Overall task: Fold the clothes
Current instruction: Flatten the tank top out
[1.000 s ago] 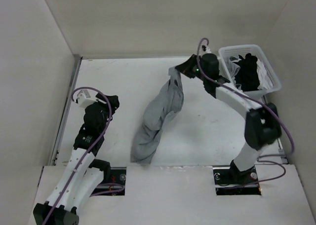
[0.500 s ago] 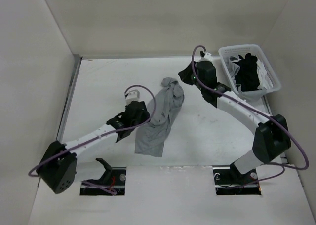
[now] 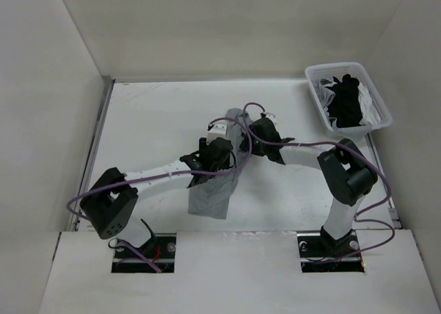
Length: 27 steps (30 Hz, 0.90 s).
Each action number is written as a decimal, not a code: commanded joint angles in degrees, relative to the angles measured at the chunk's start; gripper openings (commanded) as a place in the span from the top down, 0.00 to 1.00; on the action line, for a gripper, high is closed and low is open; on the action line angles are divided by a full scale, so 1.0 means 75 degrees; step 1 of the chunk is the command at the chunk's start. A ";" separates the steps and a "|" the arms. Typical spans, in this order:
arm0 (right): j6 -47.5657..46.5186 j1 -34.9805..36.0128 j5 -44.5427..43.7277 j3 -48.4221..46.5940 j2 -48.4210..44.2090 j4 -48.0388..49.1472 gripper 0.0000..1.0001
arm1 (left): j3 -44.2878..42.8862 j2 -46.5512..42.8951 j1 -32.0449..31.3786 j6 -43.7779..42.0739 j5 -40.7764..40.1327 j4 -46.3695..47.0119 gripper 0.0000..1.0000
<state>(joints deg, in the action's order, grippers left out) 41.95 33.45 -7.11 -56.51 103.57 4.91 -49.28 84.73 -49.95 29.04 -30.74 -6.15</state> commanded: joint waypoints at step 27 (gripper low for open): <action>0.0033 0.0022 -0.1029 -0.0153 -0.1113 0.0048 0.99 | -0.0285 -0.0395 0.0724 0.0733 0.0911 -0.0246 1.00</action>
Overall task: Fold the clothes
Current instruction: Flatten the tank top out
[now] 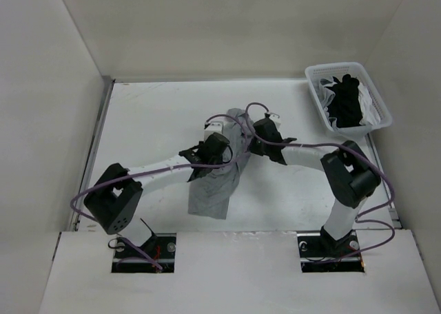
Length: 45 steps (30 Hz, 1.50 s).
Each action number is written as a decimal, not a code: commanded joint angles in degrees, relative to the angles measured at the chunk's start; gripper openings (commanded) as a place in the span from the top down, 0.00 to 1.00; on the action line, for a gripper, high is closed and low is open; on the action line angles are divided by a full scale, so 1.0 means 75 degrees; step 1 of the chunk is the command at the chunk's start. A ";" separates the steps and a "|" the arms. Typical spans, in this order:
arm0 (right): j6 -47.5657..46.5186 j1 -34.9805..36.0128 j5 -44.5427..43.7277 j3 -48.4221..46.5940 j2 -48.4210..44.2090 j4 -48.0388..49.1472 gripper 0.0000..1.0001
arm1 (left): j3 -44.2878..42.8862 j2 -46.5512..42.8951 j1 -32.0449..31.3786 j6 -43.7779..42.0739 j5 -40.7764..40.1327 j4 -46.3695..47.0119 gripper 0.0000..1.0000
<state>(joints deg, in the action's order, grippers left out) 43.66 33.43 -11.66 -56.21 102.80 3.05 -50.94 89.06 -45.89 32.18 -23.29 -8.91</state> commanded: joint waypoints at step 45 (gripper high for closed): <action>-0.2471 0.1985 -0.1434 -0.1859 -0.7567 -0.2340 0.96 | 0.4786 -0.1644 0.0815 0.3922 0.5532 0.8616 0.34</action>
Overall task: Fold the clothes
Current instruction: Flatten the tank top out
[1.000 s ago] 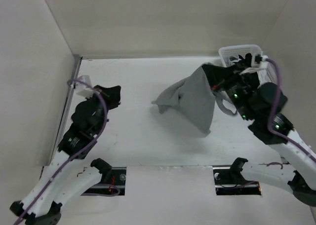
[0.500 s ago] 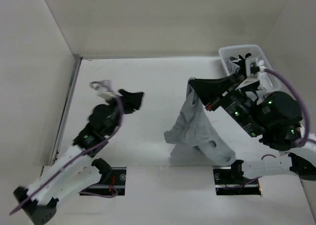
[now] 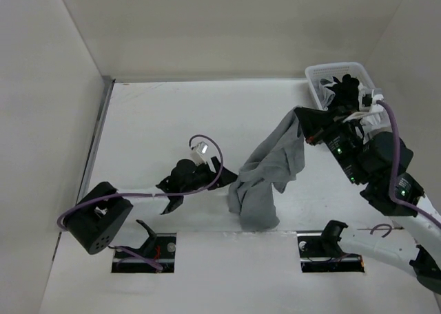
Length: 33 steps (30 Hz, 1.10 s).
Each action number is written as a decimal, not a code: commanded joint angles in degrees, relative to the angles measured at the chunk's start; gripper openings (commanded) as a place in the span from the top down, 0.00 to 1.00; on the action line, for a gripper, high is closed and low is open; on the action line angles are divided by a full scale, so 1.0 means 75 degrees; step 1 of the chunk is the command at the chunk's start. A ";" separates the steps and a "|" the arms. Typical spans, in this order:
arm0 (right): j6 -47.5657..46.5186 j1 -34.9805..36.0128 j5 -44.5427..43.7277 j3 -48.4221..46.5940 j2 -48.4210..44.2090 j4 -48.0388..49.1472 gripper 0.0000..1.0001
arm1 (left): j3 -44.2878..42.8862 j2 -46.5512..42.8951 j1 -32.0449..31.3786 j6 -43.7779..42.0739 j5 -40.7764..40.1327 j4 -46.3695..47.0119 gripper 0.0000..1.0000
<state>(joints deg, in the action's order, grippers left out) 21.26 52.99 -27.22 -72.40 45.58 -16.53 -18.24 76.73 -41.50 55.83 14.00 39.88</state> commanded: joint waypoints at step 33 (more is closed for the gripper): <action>0.1807 -0.3591 0.3513 0.1673 0.0531 0.1431 0.95 | -0.3813 0.4207 -0.0614 -0.2617 -0.2231 -0.0184 0.87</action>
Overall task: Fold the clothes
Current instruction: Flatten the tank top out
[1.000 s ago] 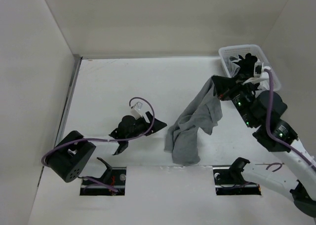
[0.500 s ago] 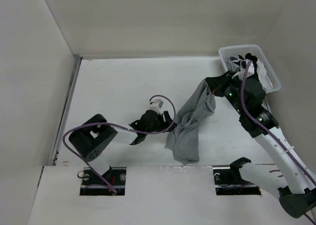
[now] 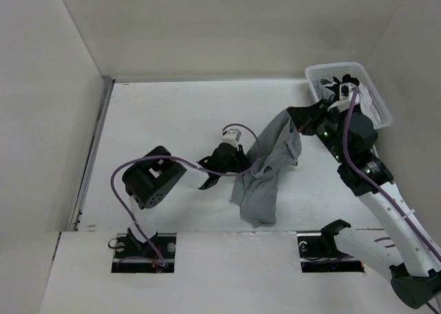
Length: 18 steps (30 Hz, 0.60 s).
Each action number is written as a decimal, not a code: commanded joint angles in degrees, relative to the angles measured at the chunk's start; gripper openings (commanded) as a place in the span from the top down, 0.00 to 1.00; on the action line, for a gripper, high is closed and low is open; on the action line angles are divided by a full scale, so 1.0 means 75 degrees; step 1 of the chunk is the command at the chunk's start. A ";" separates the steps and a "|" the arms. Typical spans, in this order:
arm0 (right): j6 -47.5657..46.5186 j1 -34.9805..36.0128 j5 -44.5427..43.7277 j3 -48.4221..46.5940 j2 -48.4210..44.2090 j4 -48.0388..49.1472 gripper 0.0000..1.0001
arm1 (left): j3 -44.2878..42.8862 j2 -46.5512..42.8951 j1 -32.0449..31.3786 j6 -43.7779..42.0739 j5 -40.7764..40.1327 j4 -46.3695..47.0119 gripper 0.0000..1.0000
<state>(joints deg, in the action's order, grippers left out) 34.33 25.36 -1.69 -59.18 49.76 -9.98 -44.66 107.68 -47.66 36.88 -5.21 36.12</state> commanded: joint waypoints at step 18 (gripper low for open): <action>-0.0112 0.1414 -0.0897 -0.1003 -0.1595 -0.0756 0.96 | -0.0874 -0.8392 -0.3444 0.0729 -0.5171 -0.7988 1.00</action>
<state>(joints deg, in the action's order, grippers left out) 33.45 32.45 -4.89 -63.46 38.17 -15.99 -48.71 44.12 -68.45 39.07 -30.76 -5.91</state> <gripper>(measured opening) 0.049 0.026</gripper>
